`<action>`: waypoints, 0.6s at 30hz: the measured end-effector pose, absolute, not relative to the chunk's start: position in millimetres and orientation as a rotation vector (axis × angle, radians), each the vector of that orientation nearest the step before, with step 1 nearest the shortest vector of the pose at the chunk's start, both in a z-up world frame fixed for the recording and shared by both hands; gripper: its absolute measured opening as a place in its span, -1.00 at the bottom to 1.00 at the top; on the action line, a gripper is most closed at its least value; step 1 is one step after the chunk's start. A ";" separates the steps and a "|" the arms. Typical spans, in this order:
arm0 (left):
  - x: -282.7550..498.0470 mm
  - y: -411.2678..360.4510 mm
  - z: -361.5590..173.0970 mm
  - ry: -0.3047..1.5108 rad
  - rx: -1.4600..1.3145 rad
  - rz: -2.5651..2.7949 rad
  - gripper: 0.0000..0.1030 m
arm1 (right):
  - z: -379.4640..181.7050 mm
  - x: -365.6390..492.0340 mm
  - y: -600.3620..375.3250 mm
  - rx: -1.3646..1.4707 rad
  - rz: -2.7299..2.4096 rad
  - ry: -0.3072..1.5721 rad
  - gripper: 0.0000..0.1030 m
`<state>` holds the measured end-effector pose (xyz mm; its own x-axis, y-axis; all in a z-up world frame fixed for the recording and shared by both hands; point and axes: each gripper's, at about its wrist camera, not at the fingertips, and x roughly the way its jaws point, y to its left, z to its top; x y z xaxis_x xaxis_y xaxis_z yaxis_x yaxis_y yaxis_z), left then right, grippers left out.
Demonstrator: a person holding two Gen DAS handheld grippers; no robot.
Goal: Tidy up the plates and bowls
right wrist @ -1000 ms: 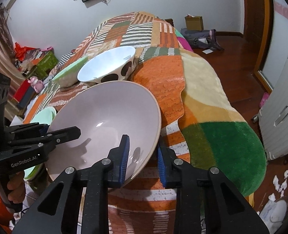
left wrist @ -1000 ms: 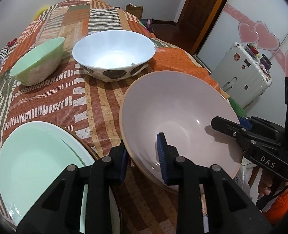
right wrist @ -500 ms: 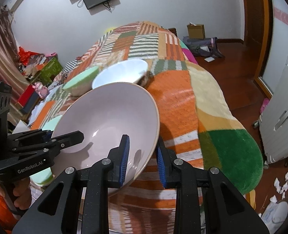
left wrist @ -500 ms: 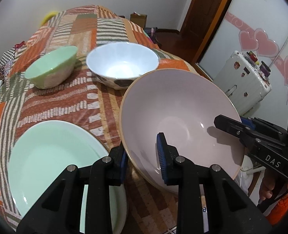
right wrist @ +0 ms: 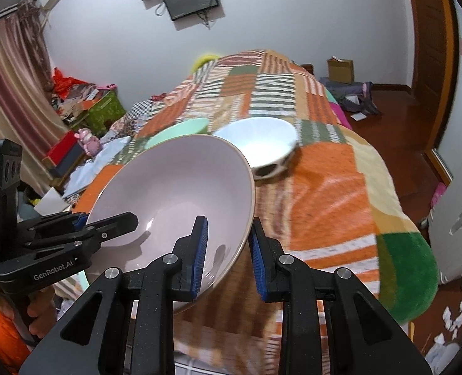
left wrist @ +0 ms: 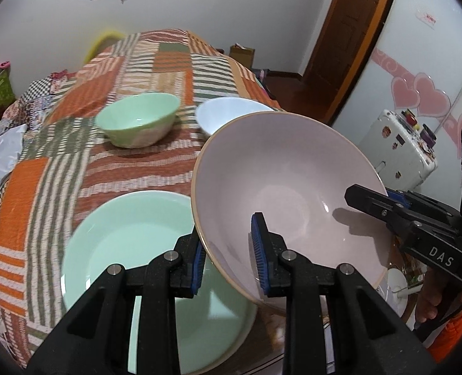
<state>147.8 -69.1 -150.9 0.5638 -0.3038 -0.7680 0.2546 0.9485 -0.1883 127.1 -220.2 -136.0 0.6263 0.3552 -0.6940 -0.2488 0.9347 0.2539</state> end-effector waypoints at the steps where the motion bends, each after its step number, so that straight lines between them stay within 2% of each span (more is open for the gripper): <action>1: 145.8 -64.3 -149.6 0.910 -0.060 -0.322 -0.46 | -135.0 127.3 -215.6 0.135 0.354 0.823 -0.53; 18: 107.3 42.9 -140.9 0.858 -0.153 -0.159 -0.46 | -128.1 126.1 -116.9 0.033 0.526 0.804 -0.53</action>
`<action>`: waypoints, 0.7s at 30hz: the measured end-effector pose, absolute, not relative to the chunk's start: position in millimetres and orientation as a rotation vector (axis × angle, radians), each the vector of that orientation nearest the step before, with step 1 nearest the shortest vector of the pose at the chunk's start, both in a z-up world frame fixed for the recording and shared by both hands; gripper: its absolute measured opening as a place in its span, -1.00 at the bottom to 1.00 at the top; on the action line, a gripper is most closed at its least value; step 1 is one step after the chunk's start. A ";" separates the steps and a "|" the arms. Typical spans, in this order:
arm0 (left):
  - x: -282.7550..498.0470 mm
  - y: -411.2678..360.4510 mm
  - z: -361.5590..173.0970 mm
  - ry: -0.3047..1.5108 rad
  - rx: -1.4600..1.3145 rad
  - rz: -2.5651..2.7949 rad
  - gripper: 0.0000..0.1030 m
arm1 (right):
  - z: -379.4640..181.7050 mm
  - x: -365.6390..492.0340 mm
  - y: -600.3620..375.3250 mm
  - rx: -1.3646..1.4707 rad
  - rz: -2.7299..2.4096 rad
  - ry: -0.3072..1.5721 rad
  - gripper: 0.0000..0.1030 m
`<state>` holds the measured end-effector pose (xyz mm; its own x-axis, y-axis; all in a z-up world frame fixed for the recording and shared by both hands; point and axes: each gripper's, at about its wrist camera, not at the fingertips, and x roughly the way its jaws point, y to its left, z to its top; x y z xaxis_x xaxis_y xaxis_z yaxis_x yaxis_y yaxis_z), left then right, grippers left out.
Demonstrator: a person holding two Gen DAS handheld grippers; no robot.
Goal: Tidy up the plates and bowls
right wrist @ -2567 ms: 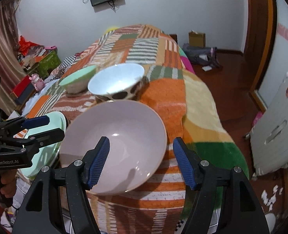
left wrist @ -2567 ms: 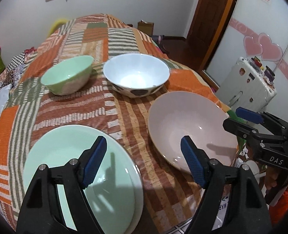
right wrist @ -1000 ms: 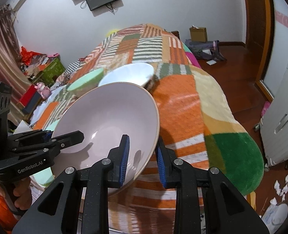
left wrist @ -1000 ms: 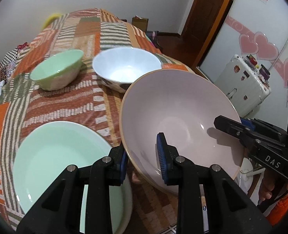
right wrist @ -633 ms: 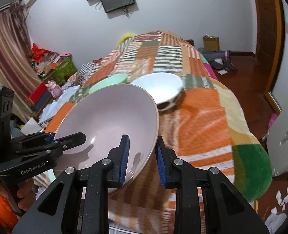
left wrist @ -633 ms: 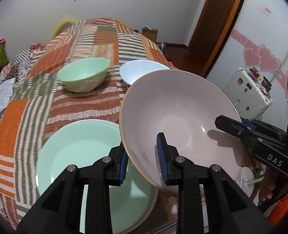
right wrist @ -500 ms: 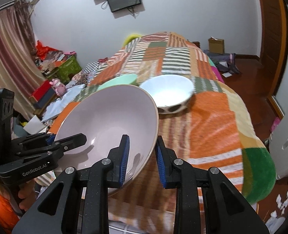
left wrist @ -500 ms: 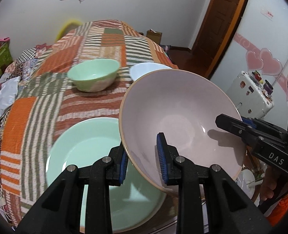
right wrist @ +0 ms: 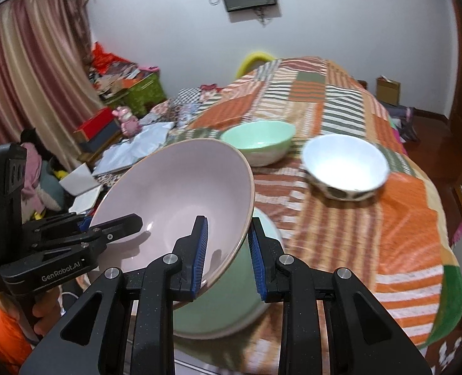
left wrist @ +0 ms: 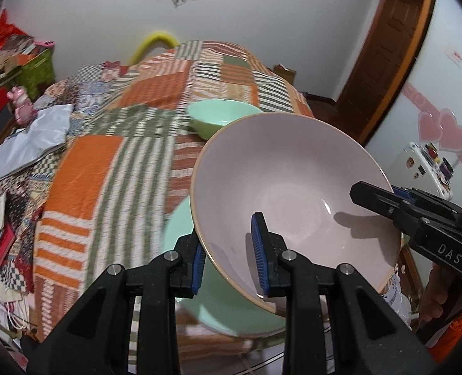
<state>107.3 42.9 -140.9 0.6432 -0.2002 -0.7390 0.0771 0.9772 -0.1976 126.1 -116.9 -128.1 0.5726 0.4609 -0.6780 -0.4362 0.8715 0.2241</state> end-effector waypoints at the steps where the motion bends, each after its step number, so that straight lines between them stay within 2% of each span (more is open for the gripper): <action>1: 104.6 50.3 -140.5 0.855 -0.159 -0.146 -0.46 | -128.4 125.6 -111.7 0.028 0.536 0.805 -0.53; 21: 75.3 149.3 -150.2 0.850 -0.230 0.029 -0.46 | -146.3 126.4 -13.8 -0.046 0.693 0.862 -0.53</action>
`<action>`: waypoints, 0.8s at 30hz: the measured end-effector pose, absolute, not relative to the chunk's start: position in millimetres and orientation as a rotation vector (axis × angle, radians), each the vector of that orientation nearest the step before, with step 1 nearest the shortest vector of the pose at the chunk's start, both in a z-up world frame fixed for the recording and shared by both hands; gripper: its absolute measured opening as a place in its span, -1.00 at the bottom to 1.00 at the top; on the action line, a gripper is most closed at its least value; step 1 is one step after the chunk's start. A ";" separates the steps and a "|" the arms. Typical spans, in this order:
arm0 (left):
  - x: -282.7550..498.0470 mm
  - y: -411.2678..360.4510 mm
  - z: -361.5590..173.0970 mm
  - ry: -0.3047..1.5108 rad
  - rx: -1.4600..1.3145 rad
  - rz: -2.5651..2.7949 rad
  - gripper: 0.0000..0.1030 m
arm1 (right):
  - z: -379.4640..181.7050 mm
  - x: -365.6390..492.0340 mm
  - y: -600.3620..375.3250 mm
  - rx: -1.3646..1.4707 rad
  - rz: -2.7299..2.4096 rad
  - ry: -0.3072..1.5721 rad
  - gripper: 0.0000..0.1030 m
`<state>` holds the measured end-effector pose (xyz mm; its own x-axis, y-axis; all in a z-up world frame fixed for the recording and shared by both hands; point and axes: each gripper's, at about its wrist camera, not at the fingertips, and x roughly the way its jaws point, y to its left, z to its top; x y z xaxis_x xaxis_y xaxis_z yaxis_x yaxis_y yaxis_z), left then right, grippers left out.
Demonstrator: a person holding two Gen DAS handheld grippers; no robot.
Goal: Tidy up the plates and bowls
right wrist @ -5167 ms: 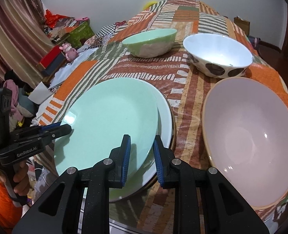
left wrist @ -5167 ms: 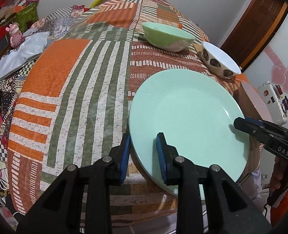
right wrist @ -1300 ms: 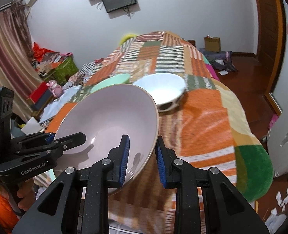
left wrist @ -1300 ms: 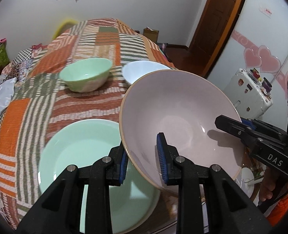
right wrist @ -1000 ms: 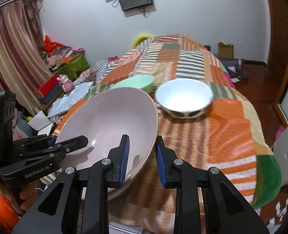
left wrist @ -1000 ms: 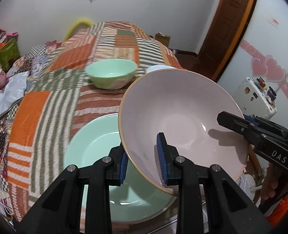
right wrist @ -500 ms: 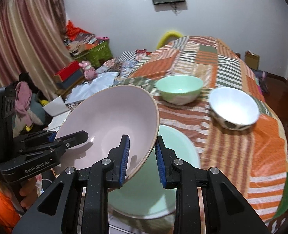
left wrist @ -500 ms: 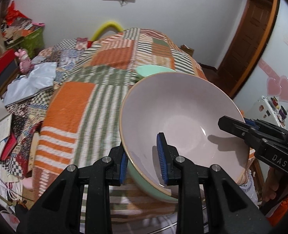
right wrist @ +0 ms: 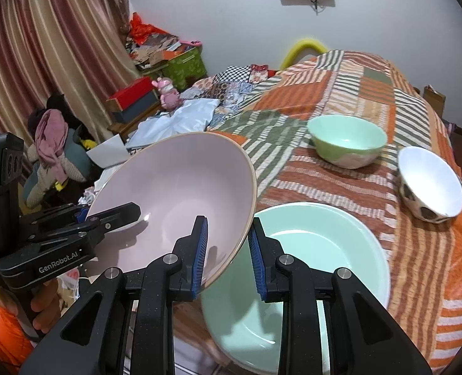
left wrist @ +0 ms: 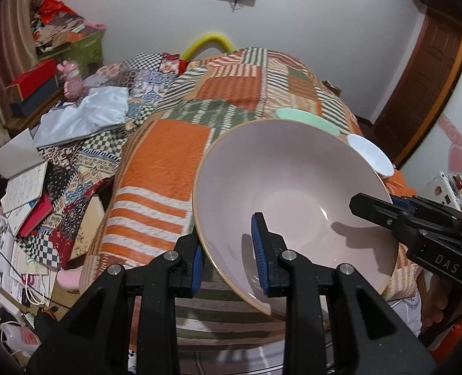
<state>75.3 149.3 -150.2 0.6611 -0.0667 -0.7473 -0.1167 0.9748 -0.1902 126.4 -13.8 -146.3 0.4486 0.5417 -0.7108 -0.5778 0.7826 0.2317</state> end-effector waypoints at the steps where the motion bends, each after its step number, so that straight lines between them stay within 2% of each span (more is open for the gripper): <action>1: 75.1 153.3 -152.0 0.852 -0.236 0.033 -0.46 | -148.0 127.5 -9.7 -0.050 0.697 0.867 -0.53; 24: 87.6 220.0 -209.7 0.964 -0.335 0.112 -0.46 | -199.8 151.0 54.5 -0.139 0.757 1.028 -0.53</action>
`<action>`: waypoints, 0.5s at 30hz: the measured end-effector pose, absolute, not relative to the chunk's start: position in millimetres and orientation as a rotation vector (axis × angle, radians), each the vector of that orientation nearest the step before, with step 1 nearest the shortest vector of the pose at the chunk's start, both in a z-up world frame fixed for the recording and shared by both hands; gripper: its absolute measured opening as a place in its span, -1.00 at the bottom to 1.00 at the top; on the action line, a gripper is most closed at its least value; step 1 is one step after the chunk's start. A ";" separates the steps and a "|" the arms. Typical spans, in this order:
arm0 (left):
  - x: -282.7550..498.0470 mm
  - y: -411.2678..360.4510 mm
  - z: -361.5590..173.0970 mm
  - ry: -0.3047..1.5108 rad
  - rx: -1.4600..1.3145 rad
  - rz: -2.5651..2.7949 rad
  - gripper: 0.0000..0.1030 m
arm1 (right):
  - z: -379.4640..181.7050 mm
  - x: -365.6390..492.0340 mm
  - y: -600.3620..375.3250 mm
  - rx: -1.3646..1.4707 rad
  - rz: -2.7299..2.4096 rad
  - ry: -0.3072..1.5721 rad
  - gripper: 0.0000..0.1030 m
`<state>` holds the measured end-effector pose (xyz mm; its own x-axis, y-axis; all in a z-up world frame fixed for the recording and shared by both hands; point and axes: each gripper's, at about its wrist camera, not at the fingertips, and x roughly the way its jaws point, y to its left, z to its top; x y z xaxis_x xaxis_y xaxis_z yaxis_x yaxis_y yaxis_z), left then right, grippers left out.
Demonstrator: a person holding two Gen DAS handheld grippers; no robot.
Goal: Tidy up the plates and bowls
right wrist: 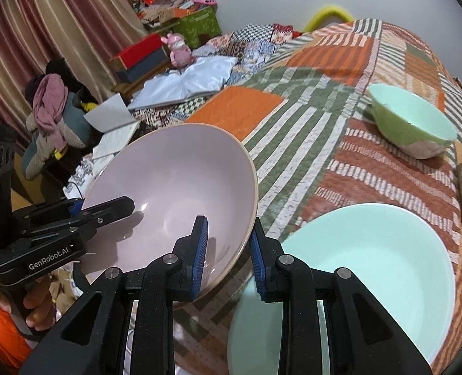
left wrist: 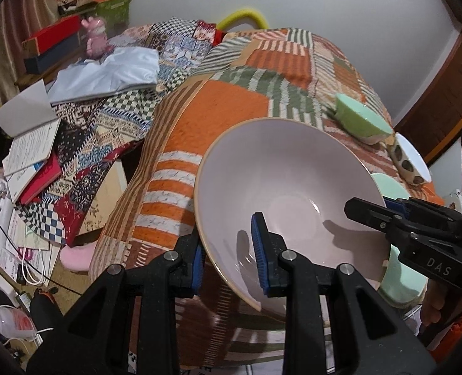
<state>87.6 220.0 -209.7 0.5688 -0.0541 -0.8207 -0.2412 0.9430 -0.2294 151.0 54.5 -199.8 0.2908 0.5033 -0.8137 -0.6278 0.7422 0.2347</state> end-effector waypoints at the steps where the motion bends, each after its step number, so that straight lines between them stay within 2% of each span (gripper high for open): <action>1: 88.3 221.7 -212.3 0.970 -0.338 0.116 -0.46 | -201.8 151.2 56.0 -0.143 0.759 1.035 -0.53; 15: 91.8 222.3 -224.5 1.004 -0.322 0.115 -0.46 | -212.2 154.9 61.4 -0.174 0.764 1.070 -0.49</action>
<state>91.8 222.3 -224.5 0.5357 -0.0521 -0.8428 -0.2422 0.9467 -0.2125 154.9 61.4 -212.2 0.2552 0.4790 -0.8399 -0.6395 0.7352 0.2250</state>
